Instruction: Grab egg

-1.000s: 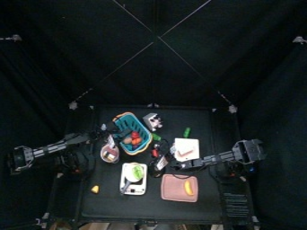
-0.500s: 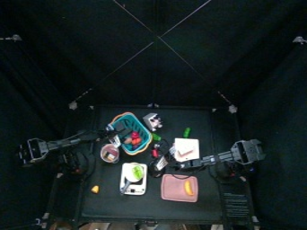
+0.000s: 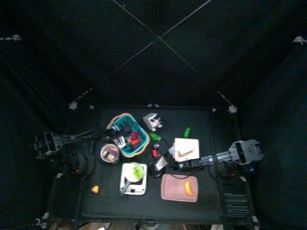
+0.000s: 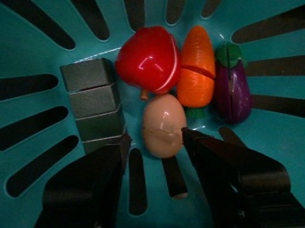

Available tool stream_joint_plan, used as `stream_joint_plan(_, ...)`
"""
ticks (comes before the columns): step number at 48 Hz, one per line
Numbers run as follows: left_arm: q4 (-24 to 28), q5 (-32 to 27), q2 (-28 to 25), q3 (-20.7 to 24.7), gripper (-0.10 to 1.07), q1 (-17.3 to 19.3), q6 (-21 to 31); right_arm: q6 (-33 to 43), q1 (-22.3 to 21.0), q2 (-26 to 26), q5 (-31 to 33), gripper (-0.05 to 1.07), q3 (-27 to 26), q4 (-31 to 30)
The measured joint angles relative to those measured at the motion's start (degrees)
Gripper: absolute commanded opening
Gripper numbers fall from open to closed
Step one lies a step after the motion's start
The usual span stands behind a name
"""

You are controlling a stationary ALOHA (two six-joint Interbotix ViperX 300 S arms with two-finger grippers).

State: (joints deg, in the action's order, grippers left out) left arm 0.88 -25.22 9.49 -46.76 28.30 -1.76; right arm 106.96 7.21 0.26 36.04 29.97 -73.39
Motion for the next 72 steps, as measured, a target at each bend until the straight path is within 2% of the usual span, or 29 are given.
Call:
stream_joint_plan(24, 1.6, 0.0, -5.7, 2.4, 0.86, -0.2, -0.3, 0.0, -0.6, 1.0, -0.7, 0.92, -0.4, 0.2)
stream_joint_plan(40, 2.7, -0.8, -7.6, 3.1, 0.85, -0.4, -0.2, 0.0, -0.9, 1.2, -0.7, 0.92, -0.5, 0.2)
stream_joint_plan(57, 3.7, -1.0, -8.1, 3.8, 0.61, -0.5, -0.2, -0.1, -1.0, 1.3, -0.8, 0.92, -0.4, 0.6)
stream_joint_plan(72, 4.5, -3.8, -4.7, 4.7, 0.61, -1.4, 0.1, -0.2, -1.2, 1.3, -0.7, 0.92, -0.4, 1.4)
